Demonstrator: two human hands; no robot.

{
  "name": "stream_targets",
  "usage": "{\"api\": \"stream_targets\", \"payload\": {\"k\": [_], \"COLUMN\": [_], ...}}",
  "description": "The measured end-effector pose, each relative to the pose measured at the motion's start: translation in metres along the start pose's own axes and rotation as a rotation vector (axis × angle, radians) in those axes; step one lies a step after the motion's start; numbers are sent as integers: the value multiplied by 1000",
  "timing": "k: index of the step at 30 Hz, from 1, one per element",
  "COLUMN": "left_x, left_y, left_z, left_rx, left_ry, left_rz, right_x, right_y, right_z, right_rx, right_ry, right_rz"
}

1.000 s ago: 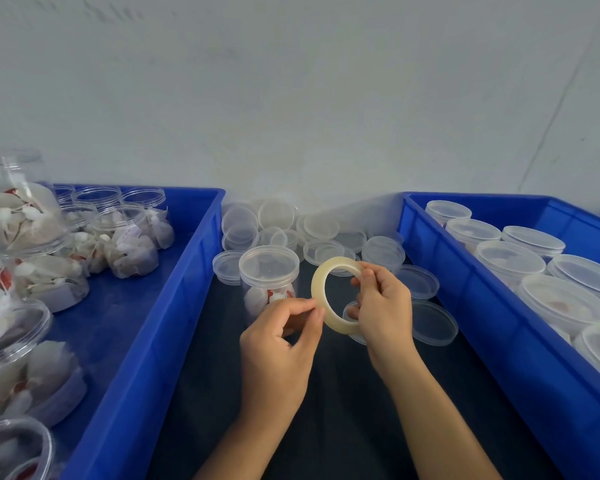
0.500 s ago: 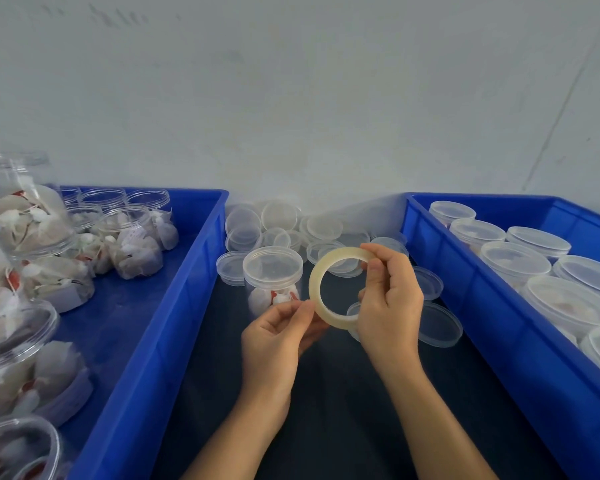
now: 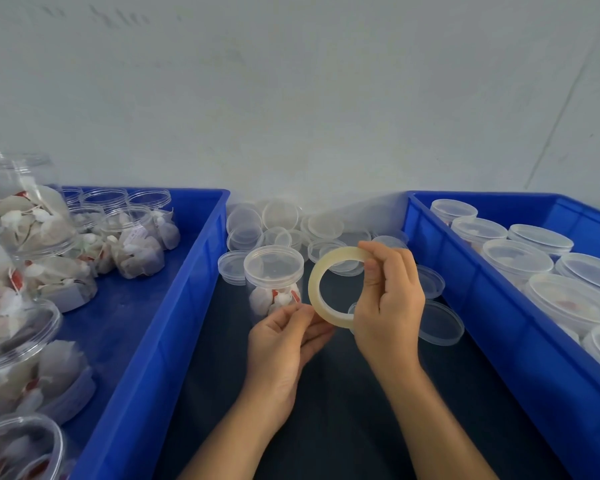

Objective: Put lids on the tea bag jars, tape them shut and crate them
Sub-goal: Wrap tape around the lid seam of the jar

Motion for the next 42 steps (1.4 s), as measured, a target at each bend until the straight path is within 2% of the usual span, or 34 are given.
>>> {"api": "stream_targets", "payload": {"k": [8, 13, 16, 24, 31, 42], "left_x": [0, -1, 1, 5, 4, 3], "left_y": [3, -3, 0, 5, 5, 4], "left_z": [0, -1, 0, 3, 1, 1], "left_rx": [-59, -44, -38, 1, 29, -168], "left_ry": [-5, -25, -30, -59, -61, -52], "left_rz": [-28, 48, 22, -75, -101, -35], "right_x": [1, 1, 0, 1, 0, -2], "right_y": [2, -1, -3, 3, 1, 0], "right_z": [5, 22, 26, 13, 16, 10], "right_rx": [-44, -123, -140, -115, -126, -95], "right_ry": [71, 259, 313, 176, 188, 152], "right_rz": [8, 48, 31, -40, -40, -56]}}
Point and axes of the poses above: each hand's wrist, its own x-axis away from the middle knuckle, its own y-axis out of the palm, z = x × y, the point moved 8 cm from there along -x, towards the middle knuckle, and after that the axes turned 2 degrees about z, right-handed, at the moved point
